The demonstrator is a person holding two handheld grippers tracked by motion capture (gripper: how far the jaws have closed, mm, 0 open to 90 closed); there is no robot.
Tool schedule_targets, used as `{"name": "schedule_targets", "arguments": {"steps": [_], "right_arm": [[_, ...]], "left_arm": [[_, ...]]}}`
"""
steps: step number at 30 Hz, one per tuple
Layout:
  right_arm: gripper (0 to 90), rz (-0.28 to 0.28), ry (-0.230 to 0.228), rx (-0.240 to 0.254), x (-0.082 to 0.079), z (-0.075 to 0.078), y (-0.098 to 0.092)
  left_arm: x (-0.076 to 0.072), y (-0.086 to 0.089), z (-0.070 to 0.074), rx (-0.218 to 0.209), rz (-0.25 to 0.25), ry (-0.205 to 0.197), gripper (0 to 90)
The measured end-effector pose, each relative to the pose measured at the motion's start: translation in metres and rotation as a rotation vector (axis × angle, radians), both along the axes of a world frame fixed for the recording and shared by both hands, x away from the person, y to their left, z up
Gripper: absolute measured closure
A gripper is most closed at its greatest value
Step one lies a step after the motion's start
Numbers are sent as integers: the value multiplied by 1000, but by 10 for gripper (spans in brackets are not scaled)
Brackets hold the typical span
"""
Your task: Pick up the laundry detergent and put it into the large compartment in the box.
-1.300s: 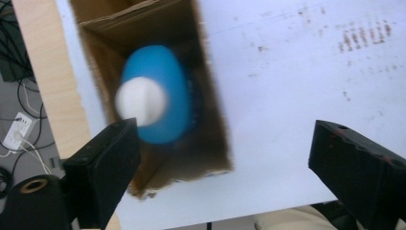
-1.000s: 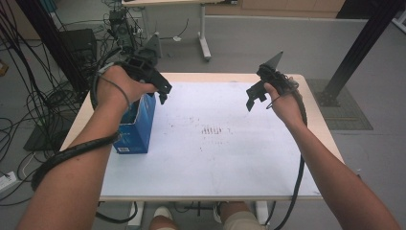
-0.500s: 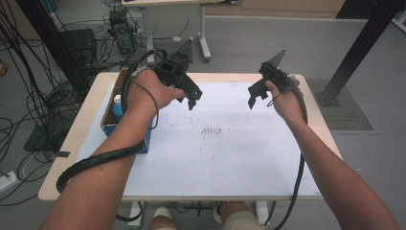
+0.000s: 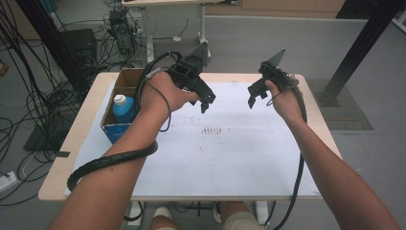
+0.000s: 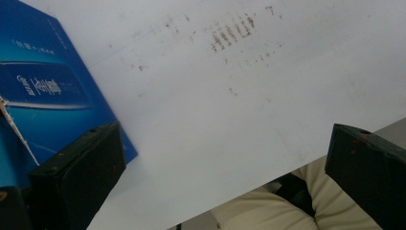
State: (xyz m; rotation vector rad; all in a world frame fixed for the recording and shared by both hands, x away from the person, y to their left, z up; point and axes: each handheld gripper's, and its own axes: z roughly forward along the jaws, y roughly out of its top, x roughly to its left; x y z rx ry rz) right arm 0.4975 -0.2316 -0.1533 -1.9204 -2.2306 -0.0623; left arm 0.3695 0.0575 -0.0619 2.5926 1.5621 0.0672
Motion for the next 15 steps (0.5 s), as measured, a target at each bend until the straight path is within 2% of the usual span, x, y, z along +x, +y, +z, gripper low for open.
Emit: {"name": "schedule_targets", "arguments": {"steps": [15], "right_arm": [[45, -4, -5, 2, -2, 2, -3]], "left_arm": [[2, -3, 1, -2, -7, 3, 6]]}}
